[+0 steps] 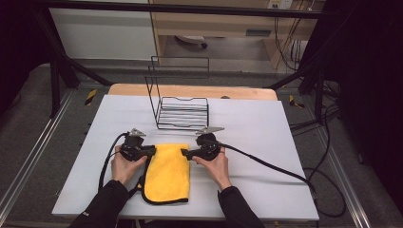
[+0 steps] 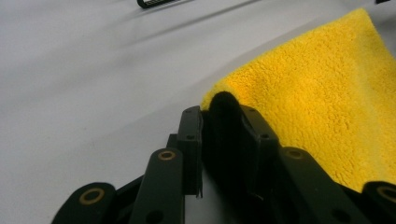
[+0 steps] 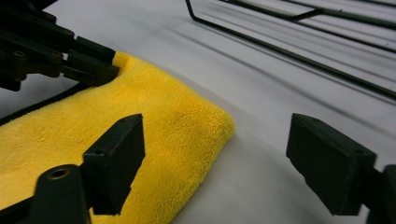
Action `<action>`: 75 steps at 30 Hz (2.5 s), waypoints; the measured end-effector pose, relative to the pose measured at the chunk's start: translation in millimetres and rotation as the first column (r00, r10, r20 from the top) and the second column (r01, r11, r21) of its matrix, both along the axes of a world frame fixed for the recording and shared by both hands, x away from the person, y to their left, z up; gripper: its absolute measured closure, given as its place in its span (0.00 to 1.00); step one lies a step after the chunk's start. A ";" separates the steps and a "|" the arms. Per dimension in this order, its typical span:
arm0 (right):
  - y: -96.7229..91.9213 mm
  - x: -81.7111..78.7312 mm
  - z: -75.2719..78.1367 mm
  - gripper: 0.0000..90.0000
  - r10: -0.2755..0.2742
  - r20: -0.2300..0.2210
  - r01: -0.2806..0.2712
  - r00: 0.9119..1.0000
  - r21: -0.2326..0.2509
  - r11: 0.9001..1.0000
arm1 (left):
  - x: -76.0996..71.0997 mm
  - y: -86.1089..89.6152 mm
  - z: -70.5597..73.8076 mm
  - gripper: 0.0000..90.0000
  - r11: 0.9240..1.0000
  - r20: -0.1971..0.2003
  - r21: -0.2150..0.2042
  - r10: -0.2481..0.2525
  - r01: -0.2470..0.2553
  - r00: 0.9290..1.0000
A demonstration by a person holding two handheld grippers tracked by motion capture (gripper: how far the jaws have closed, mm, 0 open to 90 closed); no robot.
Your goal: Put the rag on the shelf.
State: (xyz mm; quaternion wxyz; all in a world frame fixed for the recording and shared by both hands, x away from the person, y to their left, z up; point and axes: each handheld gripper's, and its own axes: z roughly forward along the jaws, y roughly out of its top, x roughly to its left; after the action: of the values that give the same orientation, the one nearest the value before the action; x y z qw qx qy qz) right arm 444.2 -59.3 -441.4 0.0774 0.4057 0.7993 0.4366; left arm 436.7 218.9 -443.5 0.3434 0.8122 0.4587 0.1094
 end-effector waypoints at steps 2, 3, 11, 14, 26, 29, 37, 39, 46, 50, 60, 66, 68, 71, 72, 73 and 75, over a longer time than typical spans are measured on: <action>2.8 1.3 -4.5 0.35 -0.010 0.001 0.010 1.000 0.004 1.000 | 0.1 0.2 -0.2 0.79 1.000 0.001 -0.002 -0.001 0.001 1.000; 3.5 1.6 -6.0 0.40 -0.017 -0.001 0.017 1.000 0.004 1.000 | 0.1 0.2 -0.2 0.79 1.000 0.001 -0.002 -0.001 0.001 1.000; 6.2 2.5 -13.9 0.66 -0.004 -0.063 0.004 0.998 -0.002 1.000 | -0.2 -0.5 -0.2 0.79 1.000 0.009 0.008 -0.005 0.005 1.000; 7.1 2.4 -15.3 0.72 -0.008 -0.080 0.009 0.997 0.010 1.000 | 0.3 0.3 -0.6 0.78 1.000 0.007 0.000 -0.007 0.007 1.000; 7.7 2.2 -13.9 0.91 -0.006 -0.126 0.012 0.992 0.043 0.999 | 0.3 1.9 -0.4 0.81 1.000 -0.001 -0.023 0.000 0.000 1.000; 7.7 1.8 -13.5 0.92 -0.006 -0.124 0.012 0.992 0.043 0.999 | 0.3 3.0 -0.1 0.83 0.999 -0.001 -0.033 0.000 0.000 1.000; 6.0 -2.4 -6.2 0.93 -0.004 -0.091 0.008 0.996 0.051 0.999 | -3.0 7.8 6.0 0.88 0.998 0.041 -0.065 0.003 -0.001 0.999; 5.4 -4.1 -3.6 0.93 -0.003 -0.082 0.008 0.997 0.055 0.998 | -5.0 9.4 9.1 0.88 0.997 0.060 -0.076 0.002 0.003 0.998; 3.1 -12.2 5.8 0.93 0.010 -0.032 -0.008 0.999 0.072 0.997 | -13.5 12.5 18.4 0.88 0.995 0.120 -0.096 -0.010 0.022 0.993; 2.4 -17.0 9.4 0.93 0.018 -0.003 -0.018 1.000 0.080 0.997 | -18.1 14.6 21.7 0.88 0.994 0.144 -0.104 -0.015 0.031 0.989; -0.1 -25.3 19.3 0.93 0.022 0.042 -0.027 0.999 0.110 0.994 | -31.0 18.3 33.7 0.88 0.989 0.203 -0.141 -0.014 0.044 0.979; -2.7 -31.3 27.0 0.93 0.027 0.075 -0.037 0.997 0.127 0.991 | -37.5 18.0 42.1 0.88 0.987 0.237 -0.154 -0.015 0.053 0.971; -3.7 -33.2 29.7 0.93 0.027 0.085 -0.038 0.996 0.132 0.990 | -39.8 17.4 44.9 0.88 0.986 0.248 -0.155 -0.018 0.058 0.969; -5.5 -35.2 33.6 0.93 0.028 0.099 -0.041 0.995 0.137 0.990 | -42.9 17.0 49.9 0.88 0.986 0.269 -0.155 -0.017 0.061 0.963; -6.0 -35.8 34.9 0.93 0.027 0.104 -0.042 0.994 0.139 0.989 | -44.1 16.6 51.6 0.88 0.986 0.276 -0.157 -0.017 0.062 0.961; -6.6 -36.5 36.2 0.93 0.026 0.110 -0.042 0.994 0.142 0.989 | -45.2 16.2 53.3 0.88 0.986 0.282 -0.154 -0.016 0.062 0.959; -7.7 -37.9 39.3 0.93 0.025 0.117 -0.043 0.993 0.151 0.988 | -47.3 15.0 56.3 0.88 0.984 0.298 -0.162 -0.017 0.069 0.954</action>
State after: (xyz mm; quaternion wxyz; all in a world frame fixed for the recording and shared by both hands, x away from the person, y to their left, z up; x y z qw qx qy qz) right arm 406.2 -67.0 -402.0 0.0843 0.3710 0.7644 0.5206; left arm 389.4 233.9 -387.1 0.4788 0.7641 0.3921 0.1822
